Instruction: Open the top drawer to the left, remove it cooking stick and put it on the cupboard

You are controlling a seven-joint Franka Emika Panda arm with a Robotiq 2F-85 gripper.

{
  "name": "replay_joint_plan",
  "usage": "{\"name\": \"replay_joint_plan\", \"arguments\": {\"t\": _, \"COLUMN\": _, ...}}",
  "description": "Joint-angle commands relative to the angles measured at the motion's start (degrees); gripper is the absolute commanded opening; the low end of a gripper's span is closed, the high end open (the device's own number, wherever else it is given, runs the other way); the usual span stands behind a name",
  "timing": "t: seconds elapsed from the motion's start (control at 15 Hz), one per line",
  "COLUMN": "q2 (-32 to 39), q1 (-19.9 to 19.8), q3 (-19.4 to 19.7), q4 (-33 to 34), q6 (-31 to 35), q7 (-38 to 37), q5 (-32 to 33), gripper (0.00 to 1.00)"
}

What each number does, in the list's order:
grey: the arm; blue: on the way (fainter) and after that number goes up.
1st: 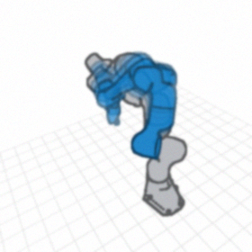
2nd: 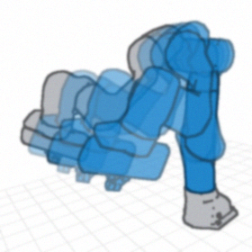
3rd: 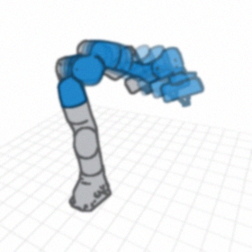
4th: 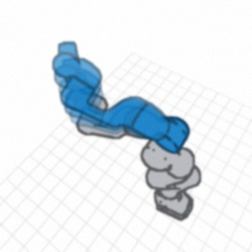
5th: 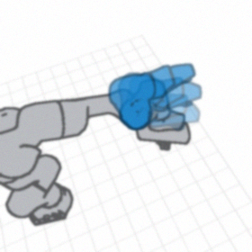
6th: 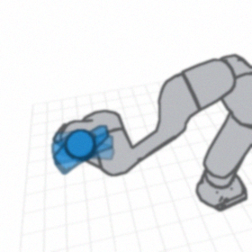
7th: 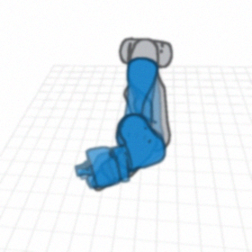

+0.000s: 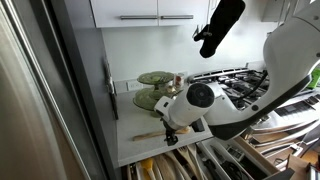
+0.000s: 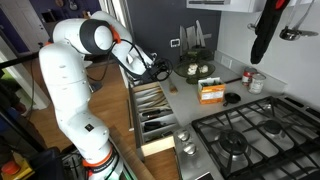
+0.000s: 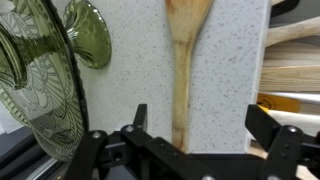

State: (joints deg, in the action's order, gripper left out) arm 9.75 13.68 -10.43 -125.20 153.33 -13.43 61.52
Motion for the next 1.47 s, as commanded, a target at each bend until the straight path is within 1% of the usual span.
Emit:
{"name": "replay_joint_plan", "arguments": {"t": 0.0, "q2": -9.14, "q1": 0.13, "q3": -1.38, "q4": -8.68, "q6": -0.72, "q7": -4.63, "q5": -7.49, "gripper": 0.99}}
{"name": "replay_joint_plan", "arguments": {"t": 0.2, "q2": -15.53, "q1": 0.69, "q3": -2.34, "q4": -12.66, "q6": -0.21, "q7": -8.30, "q5": -15.54, "gripper": 1.00}}
{"name": "replay_joint_plan", "arguments": {"t": 0.47, "q2": -22.38, "q1": 1.89, "q3": -2.47, "q4": -15.30, "q6": -3.58, "q7": -12.18, "q5": -25.79, "gripper": 1.00}}
{"name": "replay_joint_plan", "arguments": {"t": 0.53, "q2": -23.90, "q1": 0.54, "q3": -4.01, "q4": -15.68, "q6": -4.64, "q7": -12.94, "q5": -28.48, "gripper": 1.00}}
{"name": "replay_joint_plan", "arguments": {"t": 0.87, "q2": -29.96, "q1": -1.72, "q3": -6.95, "q4": -16.39, "q6": -11.49, "q7": -19.97, "q5": -37.69, "gripper": 1.00}}
{"name": "replay_joint_plan", "arguments": {"t": 1.07, "q2": -32.57, "q1": -3.06, "q3": -8.50, "q4": -17.02, "q6": -14.09, "q7": -25.72, "q5": -41.78, "gripper": 1.00}}
{"name": "replay_joint_plan", "arguments": {"t": 1.27, "q2": -34.08, "q1": -4.64, "q3": -10.21, "q4": -17.87, "q6": -15.31, "q7": -33.53, "q5": -43.61, "gripper": 1.00}}
{"name": "replay_joint_plan", "arguments": {"t": 1.33, "q2": -31.70, "q1": -4.40, "q3": -9.63, "q4": -15.56, "q6": -14.21, "q7": -28.78, "q5": -42.21, "gripper": 1.00}}
{"name": "replay_joint_plan", "arguments": {"t": 1.4, "q2": -31.95, "q1": -4.60, "q3": -9.93, "q4": -15.73, "q6": -14.24, "q7": -29.35, "q5": -42.24, "gripper": 1.00}}
